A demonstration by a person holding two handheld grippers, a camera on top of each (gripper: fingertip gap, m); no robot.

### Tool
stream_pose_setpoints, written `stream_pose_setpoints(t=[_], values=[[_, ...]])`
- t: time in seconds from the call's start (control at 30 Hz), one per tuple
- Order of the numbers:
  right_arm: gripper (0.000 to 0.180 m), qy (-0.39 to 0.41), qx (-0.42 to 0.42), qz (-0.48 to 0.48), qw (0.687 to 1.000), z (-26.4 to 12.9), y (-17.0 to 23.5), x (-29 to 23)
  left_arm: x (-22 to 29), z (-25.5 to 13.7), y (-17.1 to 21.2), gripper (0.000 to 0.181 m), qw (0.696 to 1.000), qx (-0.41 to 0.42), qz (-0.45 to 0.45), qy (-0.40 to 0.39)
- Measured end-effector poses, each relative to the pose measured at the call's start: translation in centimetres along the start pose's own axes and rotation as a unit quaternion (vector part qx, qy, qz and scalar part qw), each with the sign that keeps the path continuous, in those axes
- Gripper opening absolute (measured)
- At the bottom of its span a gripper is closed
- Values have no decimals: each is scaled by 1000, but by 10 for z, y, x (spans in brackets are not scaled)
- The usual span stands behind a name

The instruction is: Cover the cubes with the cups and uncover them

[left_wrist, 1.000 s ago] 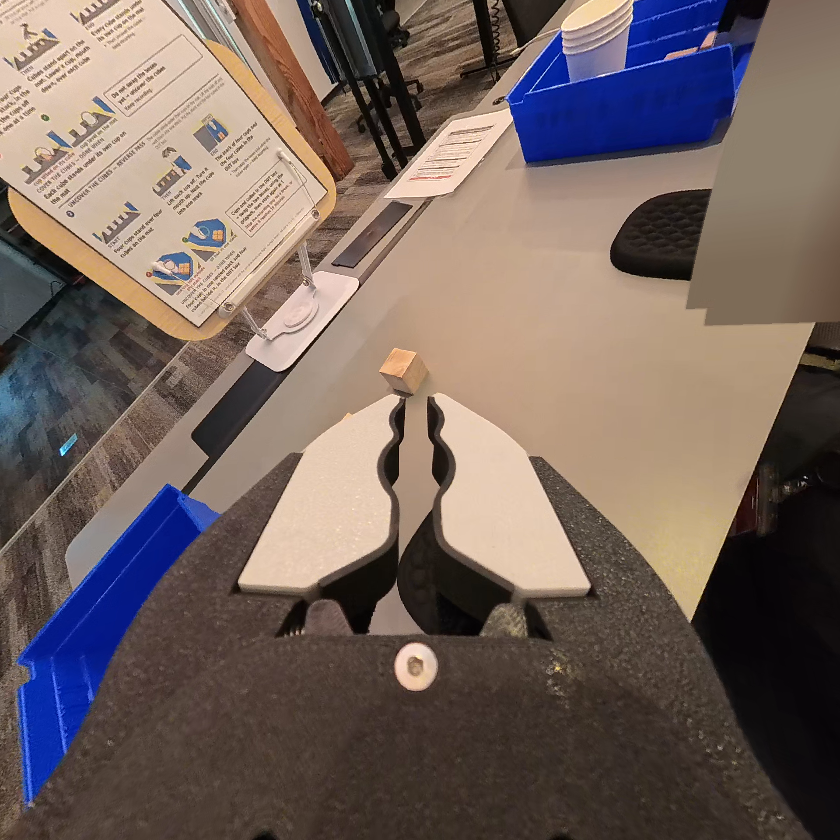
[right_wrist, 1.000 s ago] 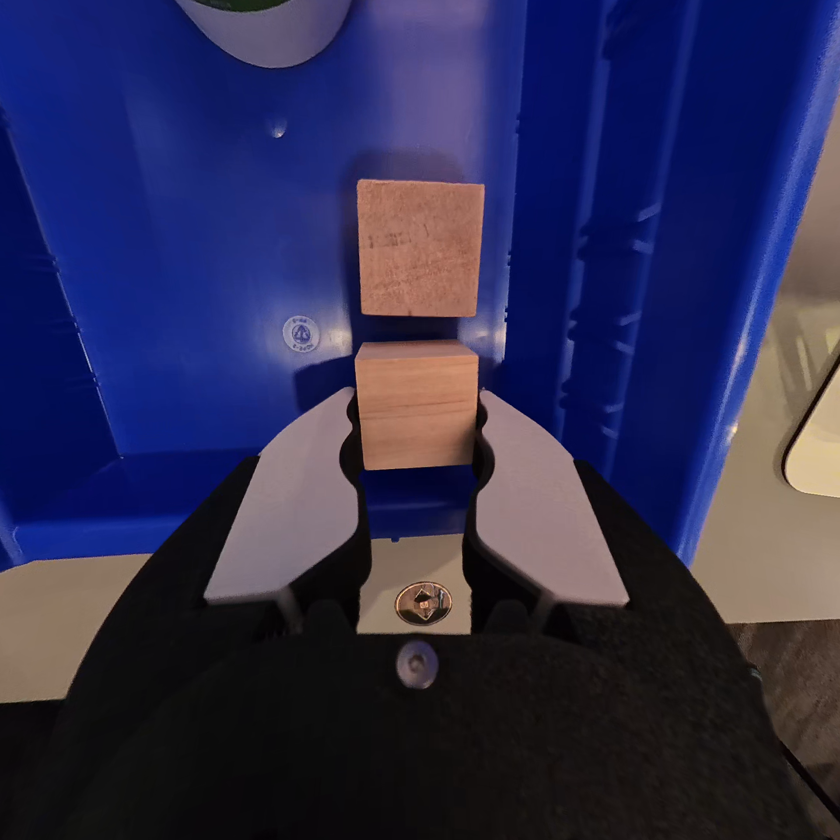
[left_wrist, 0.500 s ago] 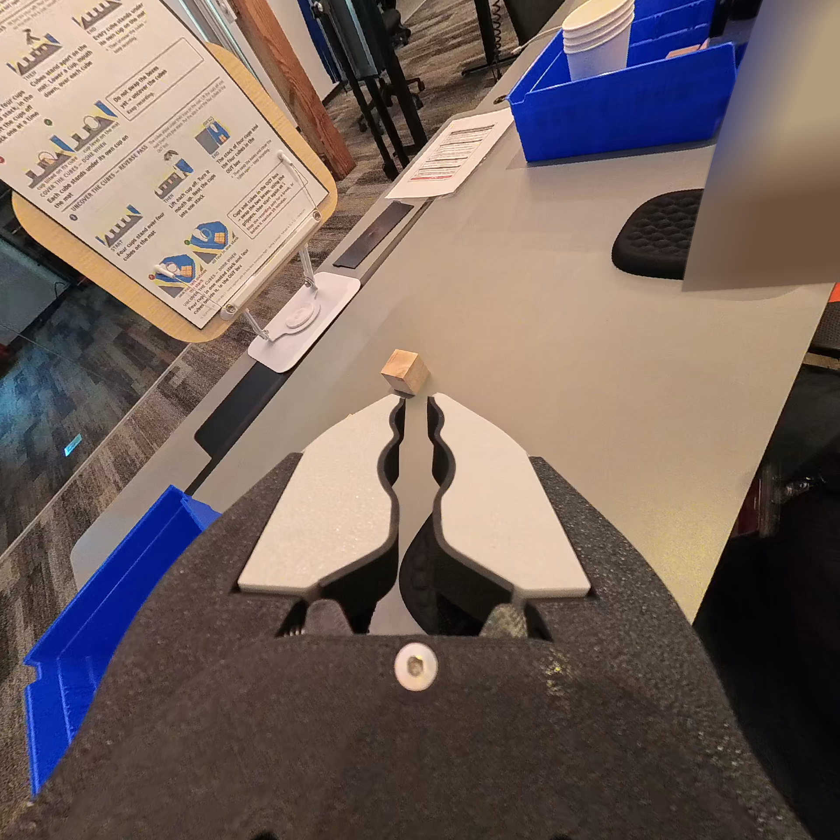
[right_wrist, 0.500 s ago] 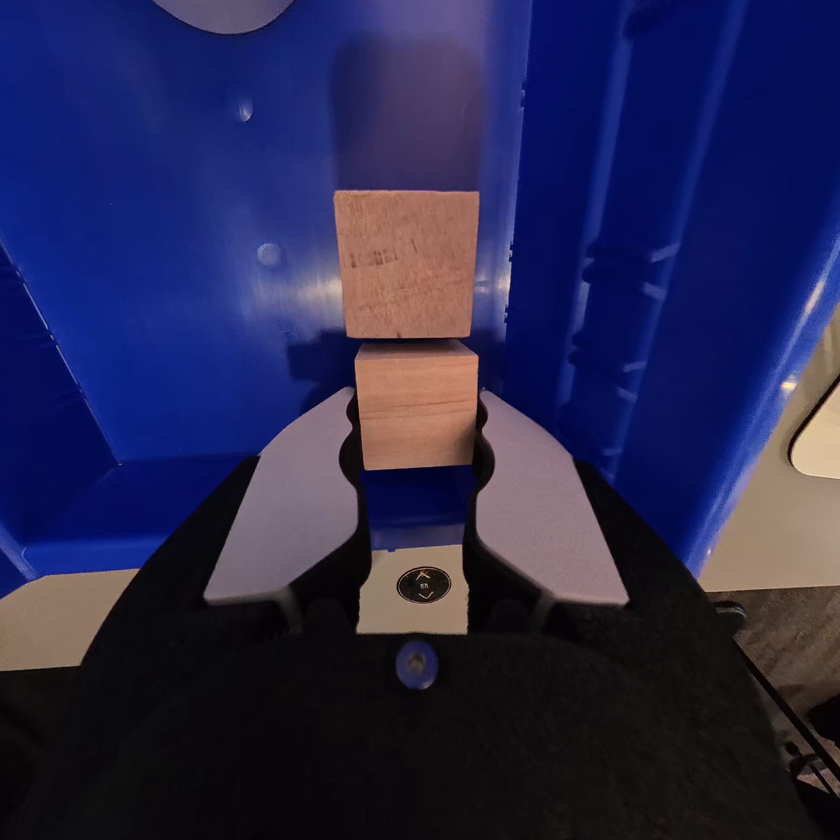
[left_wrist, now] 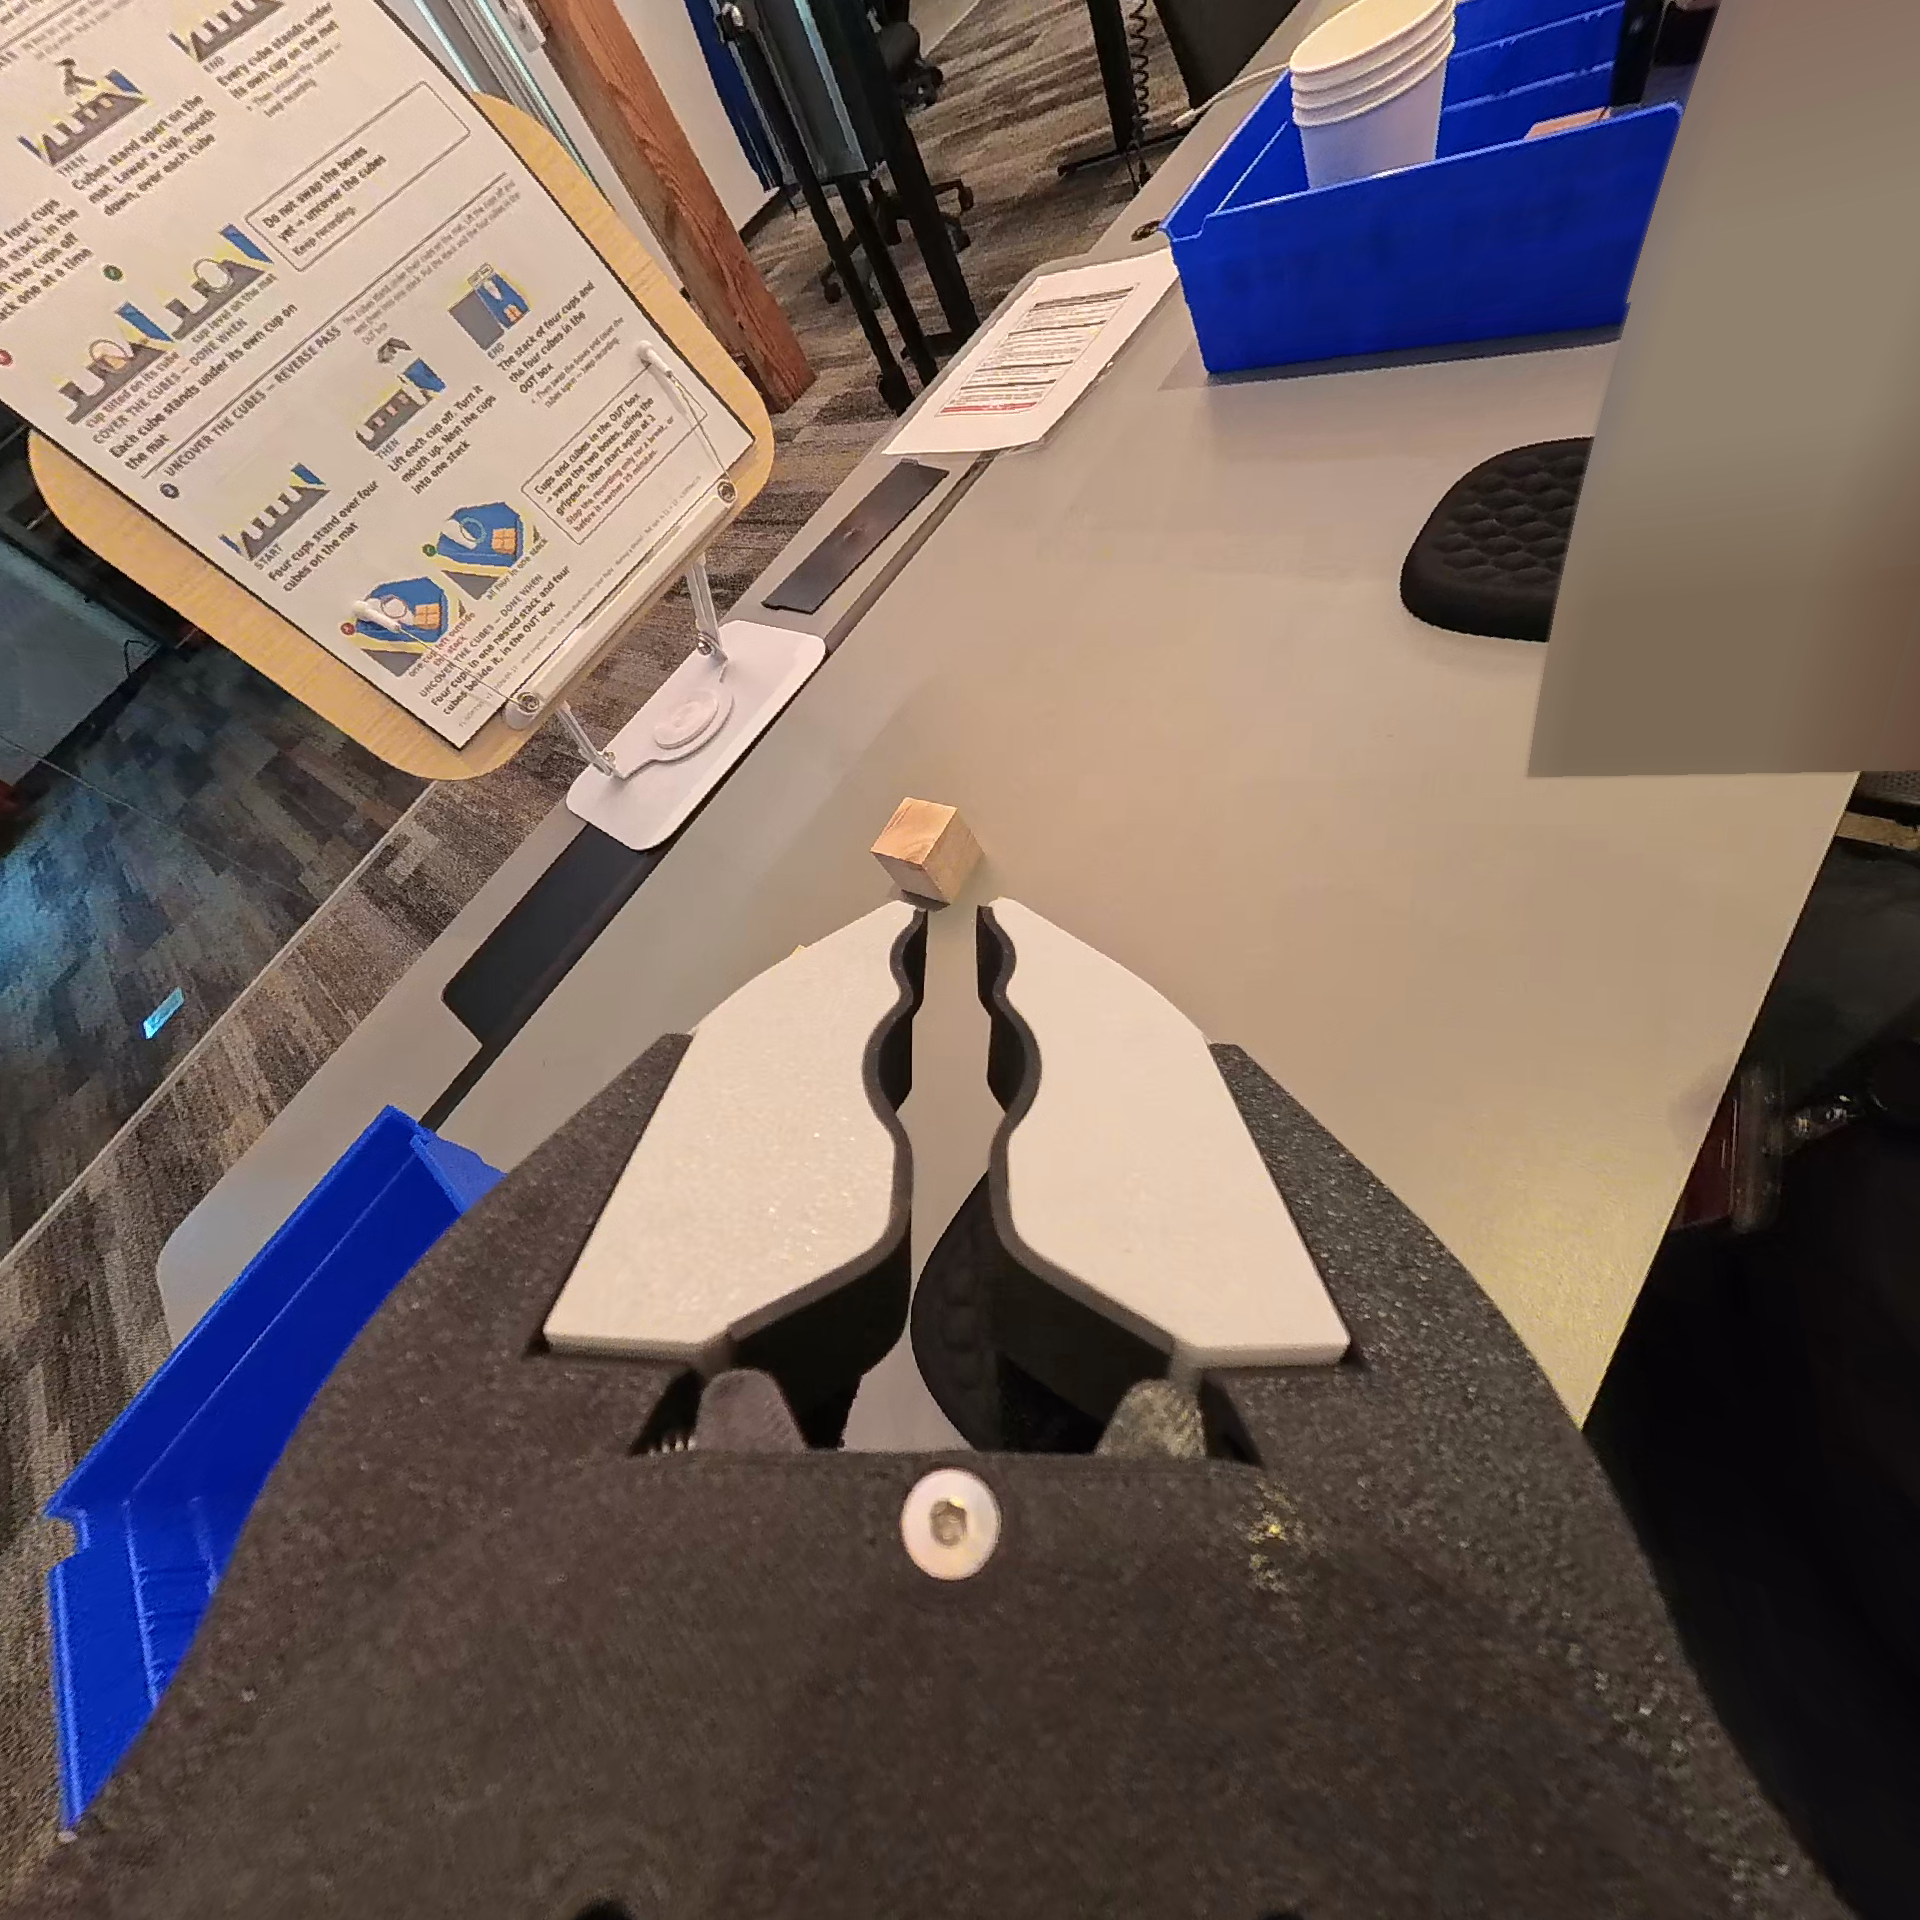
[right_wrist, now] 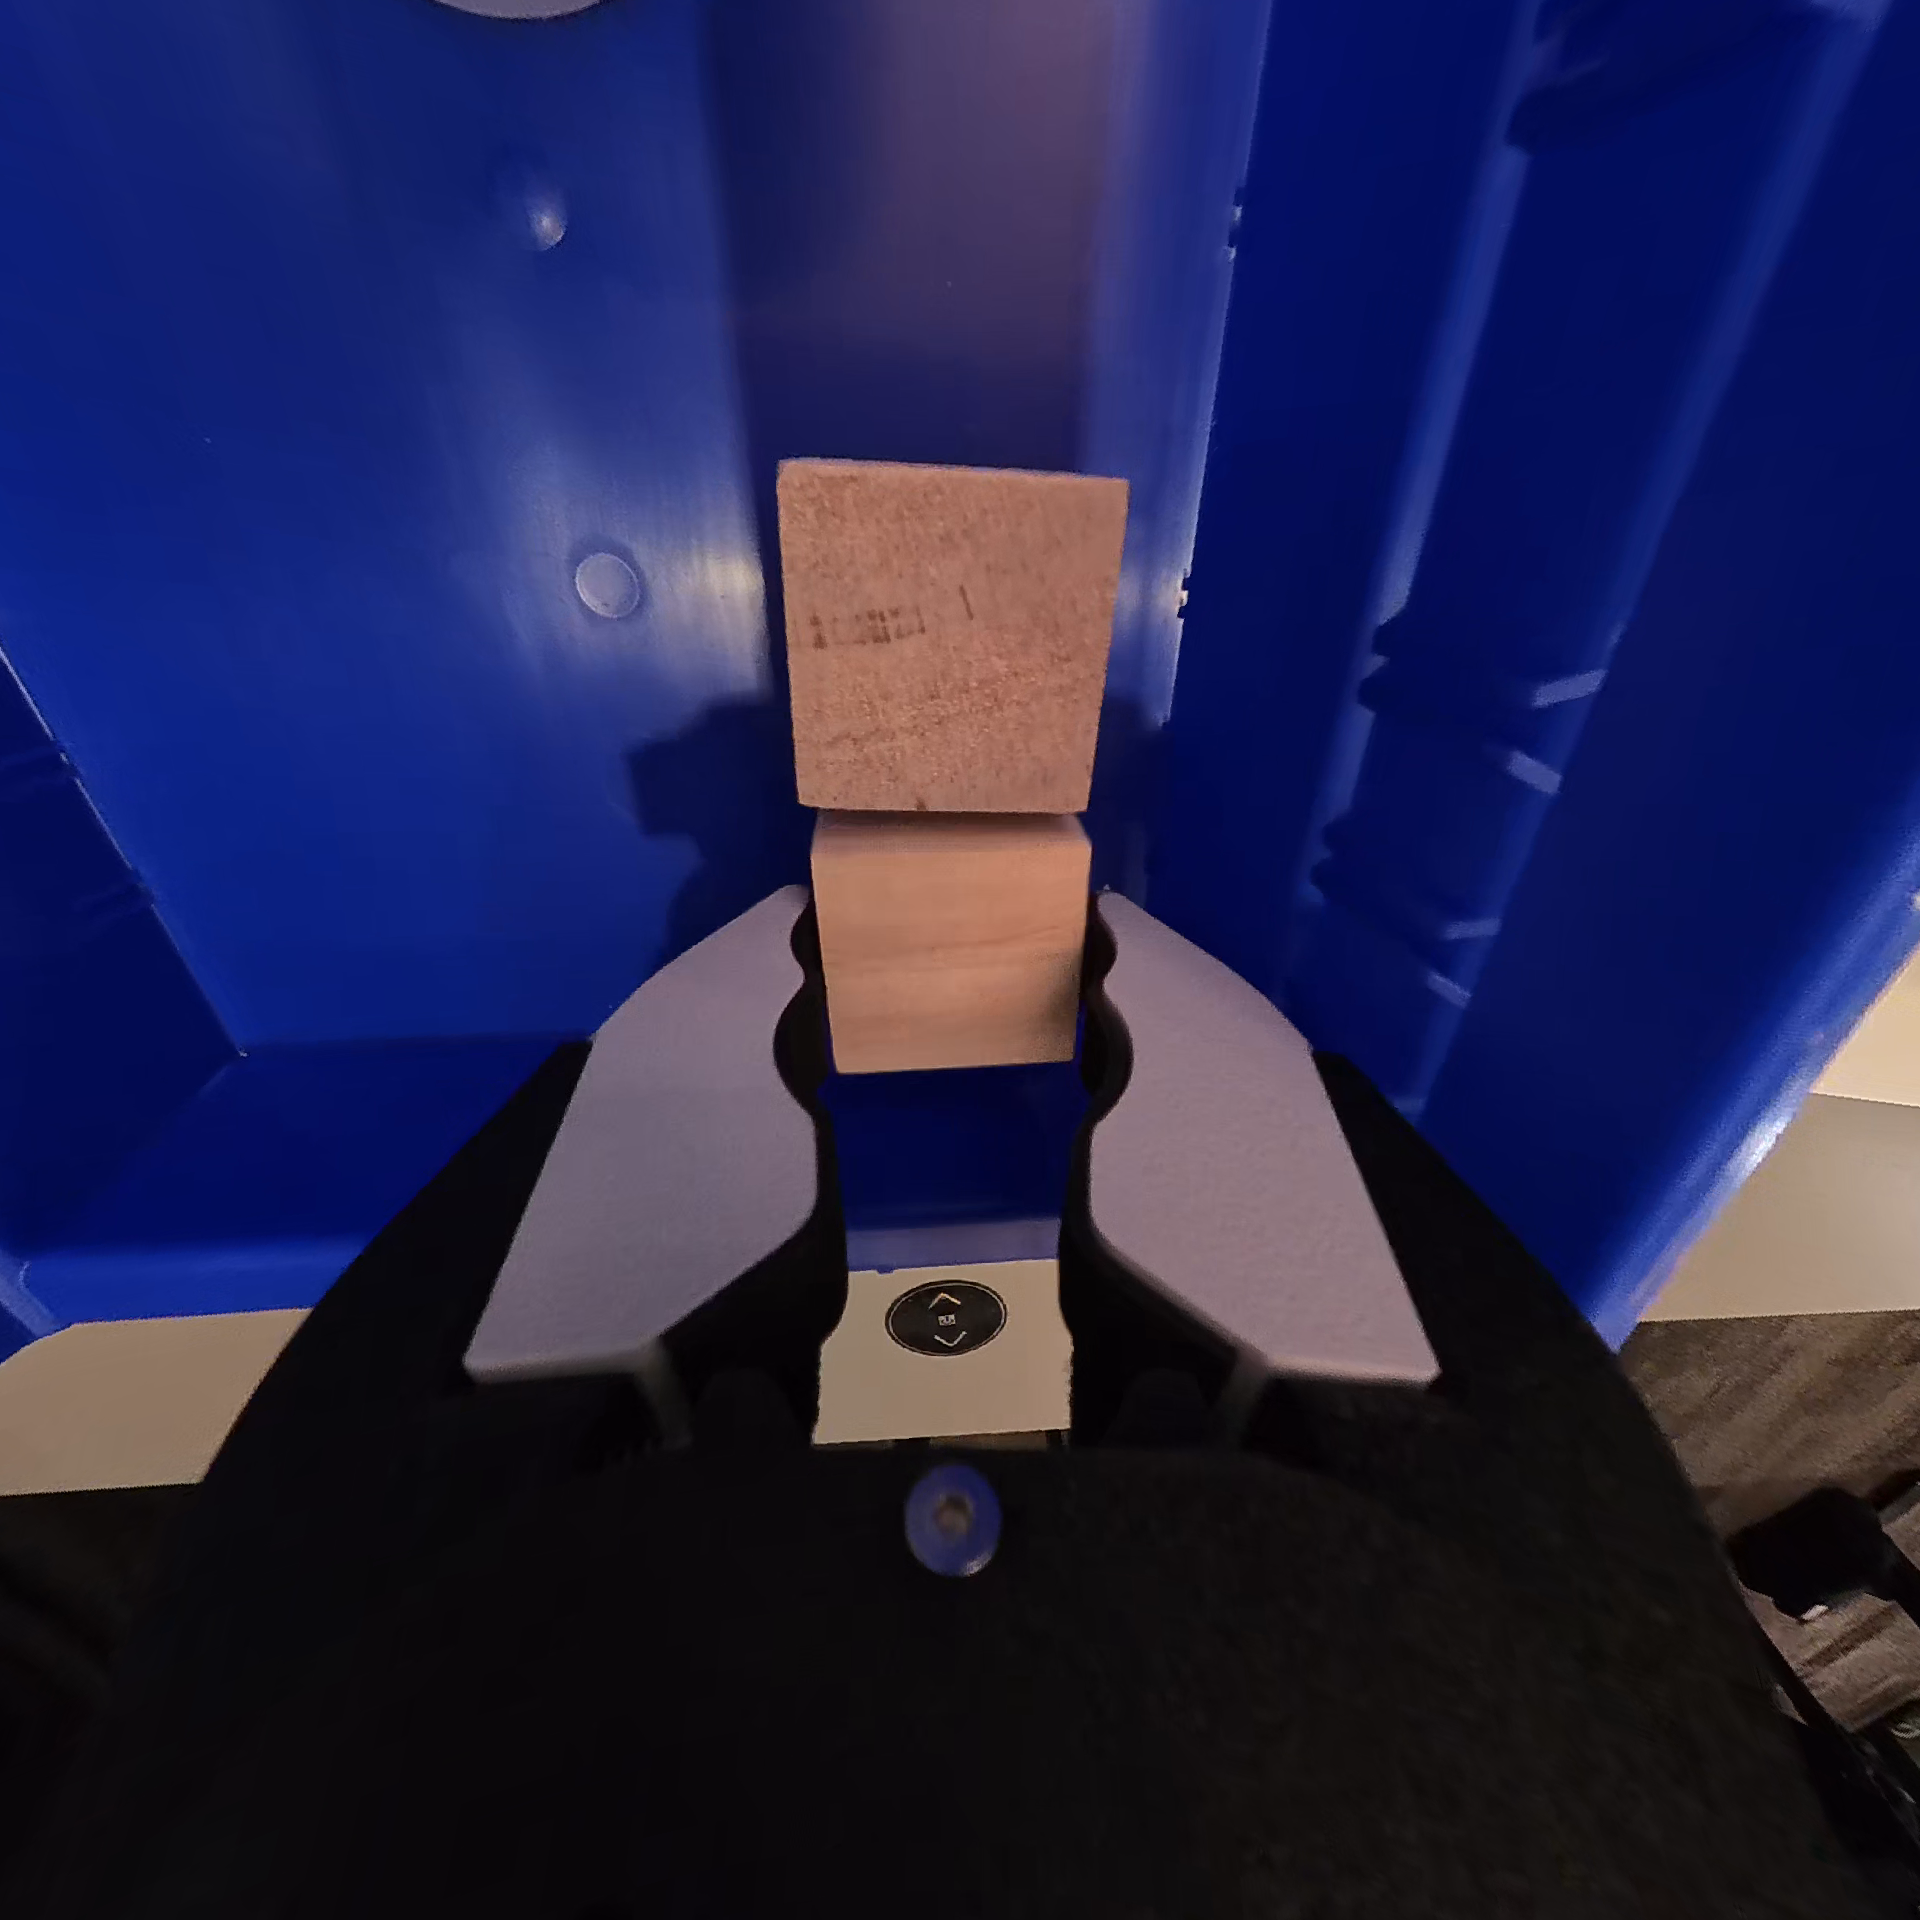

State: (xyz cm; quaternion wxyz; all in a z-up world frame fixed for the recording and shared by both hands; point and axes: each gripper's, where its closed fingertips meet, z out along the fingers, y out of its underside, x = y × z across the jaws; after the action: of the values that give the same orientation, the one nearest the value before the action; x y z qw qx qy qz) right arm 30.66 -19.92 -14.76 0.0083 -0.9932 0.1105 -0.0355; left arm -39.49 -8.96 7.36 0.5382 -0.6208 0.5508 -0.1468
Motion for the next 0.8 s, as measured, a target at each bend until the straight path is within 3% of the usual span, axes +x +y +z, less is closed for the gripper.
stream_pose_setpoints(t=[0.23, 0.6, 0.8], values=[[51, 6, 12, -9, 1000, -6, 1, 0, -1, -4, -1, 8, 1000, 6, -1, -2], [54, 41, 199, -41, 978, -119, -24, -27, -1, -10, 1, 8, 1000, 14, -6, -9], [61, 34, 294, -40, 954, -129, -56, -44, 3, -13, -2, 8, 1000, 20, -3, -9]])
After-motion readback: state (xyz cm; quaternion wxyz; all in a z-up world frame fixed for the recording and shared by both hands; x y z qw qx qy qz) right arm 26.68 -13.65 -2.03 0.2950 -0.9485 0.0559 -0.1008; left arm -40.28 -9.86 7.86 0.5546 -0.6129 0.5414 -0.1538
